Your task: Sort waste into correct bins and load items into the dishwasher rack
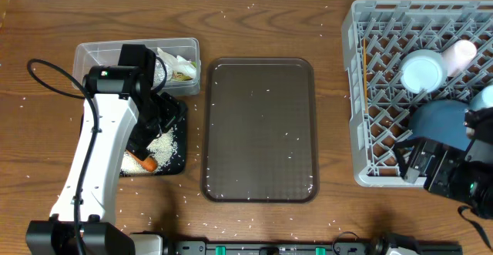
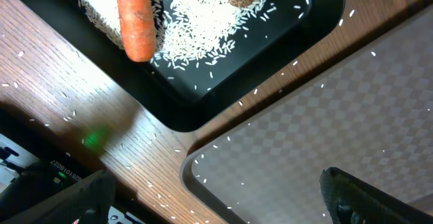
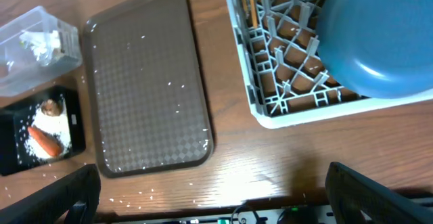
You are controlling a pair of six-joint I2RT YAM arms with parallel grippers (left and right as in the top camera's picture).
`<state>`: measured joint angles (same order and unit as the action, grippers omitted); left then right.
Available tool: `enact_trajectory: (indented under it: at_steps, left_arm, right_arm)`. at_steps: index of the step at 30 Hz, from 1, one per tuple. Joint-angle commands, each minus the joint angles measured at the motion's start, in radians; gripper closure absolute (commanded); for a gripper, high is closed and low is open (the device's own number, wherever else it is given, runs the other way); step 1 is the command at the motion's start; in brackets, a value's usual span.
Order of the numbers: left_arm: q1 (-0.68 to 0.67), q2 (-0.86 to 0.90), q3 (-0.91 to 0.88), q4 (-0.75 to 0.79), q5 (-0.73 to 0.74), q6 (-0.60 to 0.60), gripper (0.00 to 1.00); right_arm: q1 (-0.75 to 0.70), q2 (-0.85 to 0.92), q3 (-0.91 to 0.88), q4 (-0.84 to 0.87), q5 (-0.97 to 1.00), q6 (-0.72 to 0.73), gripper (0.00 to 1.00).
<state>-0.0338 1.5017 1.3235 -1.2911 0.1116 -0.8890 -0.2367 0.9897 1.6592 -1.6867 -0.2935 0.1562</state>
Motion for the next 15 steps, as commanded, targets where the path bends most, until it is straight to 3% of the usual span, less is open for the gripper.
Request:
enact_trajectory:
  at_steps: [1,8,15]
  left_arm:
    - [0.002,-0.012,0.004,-0.006,-0.019,0.010,0.02]
    - [0.002,-0.012,0.004,-0.006,-0.019,0.010,0.02]
    - [0.002,-0.012,0.004,-0.006,-0.019,0.010,0.02]
  right_arm:
    - [0.039,-0.032,-0.003,-0.011,0.001,-0.004,0.01]
    - [0.109,-0.138,-0.059,0.160,0.027,-0.005,0.01]
    - [0.206,-0.351,-0.366,0.451,0.012,-0.004,0.01]
